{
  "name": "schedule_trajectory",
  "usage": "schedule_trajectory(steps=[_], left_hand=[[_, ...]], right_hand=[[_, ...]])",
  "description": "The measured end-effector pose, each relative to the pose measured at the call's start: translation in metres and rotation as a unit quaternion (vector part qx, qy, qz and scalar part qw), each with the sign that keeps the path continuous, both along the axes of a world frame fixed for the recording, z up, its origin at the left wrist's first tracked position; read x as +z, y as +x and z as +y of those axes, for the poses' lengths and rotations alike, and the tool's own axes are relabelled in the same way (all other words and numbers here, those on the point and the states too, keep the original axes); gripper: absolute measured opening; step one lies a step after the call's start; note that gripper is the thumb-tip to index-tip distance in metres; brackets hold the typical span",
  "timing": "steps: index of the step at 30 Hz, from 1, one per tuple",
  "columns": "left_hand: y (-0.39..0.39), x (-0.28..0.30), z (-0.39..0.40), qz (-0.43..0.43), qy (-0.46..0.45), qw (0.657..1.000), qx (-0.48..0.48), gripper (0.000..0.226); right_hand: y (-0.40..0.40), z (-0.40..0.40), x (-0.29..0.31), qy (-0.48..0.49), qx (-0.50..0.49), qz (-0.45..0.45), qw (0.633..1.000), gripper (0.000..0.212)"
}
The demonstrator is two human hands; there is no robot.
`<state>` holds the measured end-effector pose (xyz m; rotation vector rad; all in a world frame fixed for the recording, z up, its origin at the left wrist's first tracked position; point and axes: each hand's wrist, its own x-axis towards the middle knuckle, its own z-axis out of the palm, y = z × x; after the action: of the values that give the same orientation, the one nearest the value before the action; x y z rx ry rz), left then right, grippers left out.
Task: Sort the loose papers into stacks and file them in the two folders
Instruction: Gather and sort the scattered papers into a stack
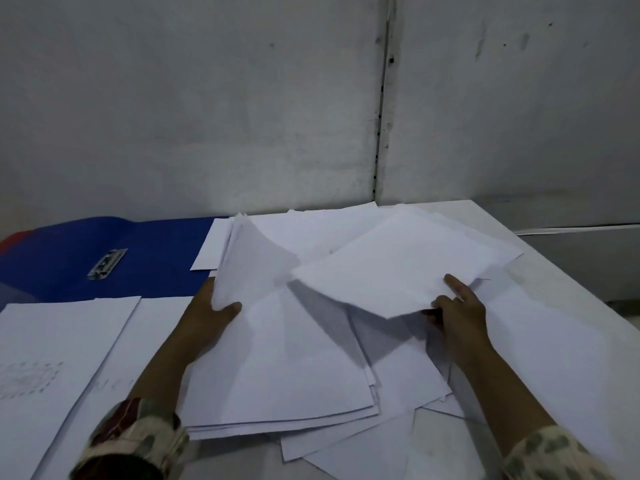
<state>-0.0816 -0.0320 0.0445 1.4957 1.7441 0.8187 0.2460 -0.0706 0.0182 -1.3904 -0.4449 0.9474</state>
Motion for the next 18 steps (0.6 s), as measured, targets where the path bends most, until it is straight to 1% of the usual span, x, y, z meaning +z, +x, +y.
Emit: schedule_trajectory(steps=[4,6,11,14,18], left_hand=[[0.007,-0.006,-0.001,-0.038,-0.033,0.999,-0.008,0.053],[0.01,-0.008,-0.002,-0.049,-0.046,0.998,-0.008,0.049],[0.016,-0.014,-0.002,-0.032,-0.052,0.998,0.017,0.049],[0.025,-0.018,-0.002,-0.045,-0.047,0.997,0.028,0.05],[0.033,-0.02,0.0,-0.047,-0.039,0.998,0.022,0.052]], right_hand=[[-0.008,-0.001,0.001,-0.06,0.108,-0.097,0.988,0.07],[-0.013,0.0,0.002,-0.082,0.156,-0.131,0.976,0.071],[-0.028,0.005,0.002,-0.084,0.213,-0.238,0.944,0.051],[-0.04,0.01,-0.001,-0.077,0.242,-0.297,0.92,0.048],[-0.058,0.016,-0.002,-0.079,0.245,-0.384,0.887,0.044]])
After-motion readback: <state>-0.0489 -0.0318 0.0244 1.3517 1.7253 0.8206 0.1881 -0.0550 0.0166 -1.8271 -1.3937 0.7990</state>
